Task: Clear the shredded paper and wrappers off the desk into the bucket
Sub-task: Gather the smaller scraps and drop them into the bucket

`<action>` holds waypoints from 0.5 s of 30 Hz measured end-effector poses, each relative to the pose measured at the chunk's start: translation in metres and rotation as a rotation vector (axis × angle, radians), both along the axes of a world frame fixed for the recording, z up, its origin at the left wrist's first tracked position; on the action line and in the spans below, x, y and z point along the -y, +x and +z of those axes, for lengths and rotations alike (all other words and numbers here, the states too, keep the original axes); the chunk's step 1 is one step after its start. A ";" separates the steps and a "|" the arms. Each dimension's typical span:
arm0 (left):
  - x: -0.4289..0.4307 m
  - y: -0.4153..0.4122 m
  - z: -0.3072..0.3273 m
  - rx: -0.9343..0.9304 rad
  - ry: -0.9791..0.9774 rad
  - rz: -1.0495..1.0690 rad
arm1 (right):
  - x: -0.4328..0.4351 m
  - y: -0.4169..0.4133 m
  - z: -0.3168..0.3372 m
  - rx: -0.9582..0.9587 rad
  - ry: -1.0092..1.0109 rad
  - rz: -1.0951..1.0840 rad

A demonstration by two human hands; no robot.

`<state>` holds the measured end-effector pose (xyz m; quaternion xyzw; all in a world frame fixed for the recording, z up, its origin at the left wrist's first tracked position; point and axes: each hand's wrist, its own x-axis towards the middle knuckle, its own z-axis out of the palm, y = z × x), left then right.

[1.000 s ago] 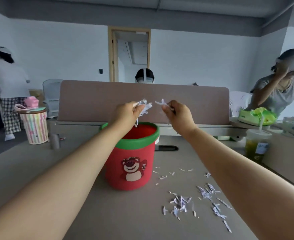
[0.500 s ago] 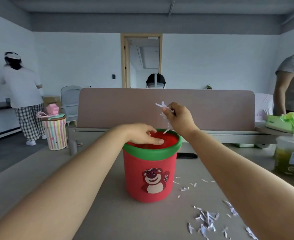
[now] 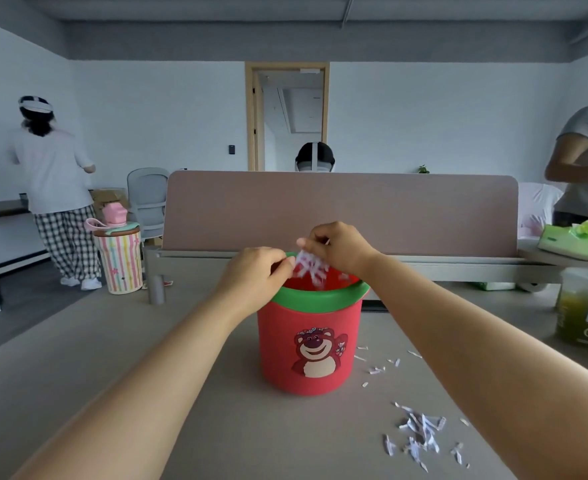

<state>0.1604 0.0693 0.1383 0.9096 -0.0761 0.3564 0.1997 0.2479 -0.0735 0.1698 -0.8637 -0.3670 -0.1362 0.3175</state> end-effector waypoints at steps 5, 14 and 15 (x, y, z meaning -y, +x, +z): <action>-0.005 0.004 -0.012 0.078 -0.043 -0.053 | 0.003 -0.002 0.000 -0.041 -0.041 -0.003; -0.005 0.001 -0.001 -0.089 -0.214 -0.139 | 0.013 -0.008 0.002 -0.075 -0.068 0.041; -0.005 0.001 0.001 -0.111 -0.217 -0.149 | 0.014 -0.009 0.002 -0.063 -0.063 0.029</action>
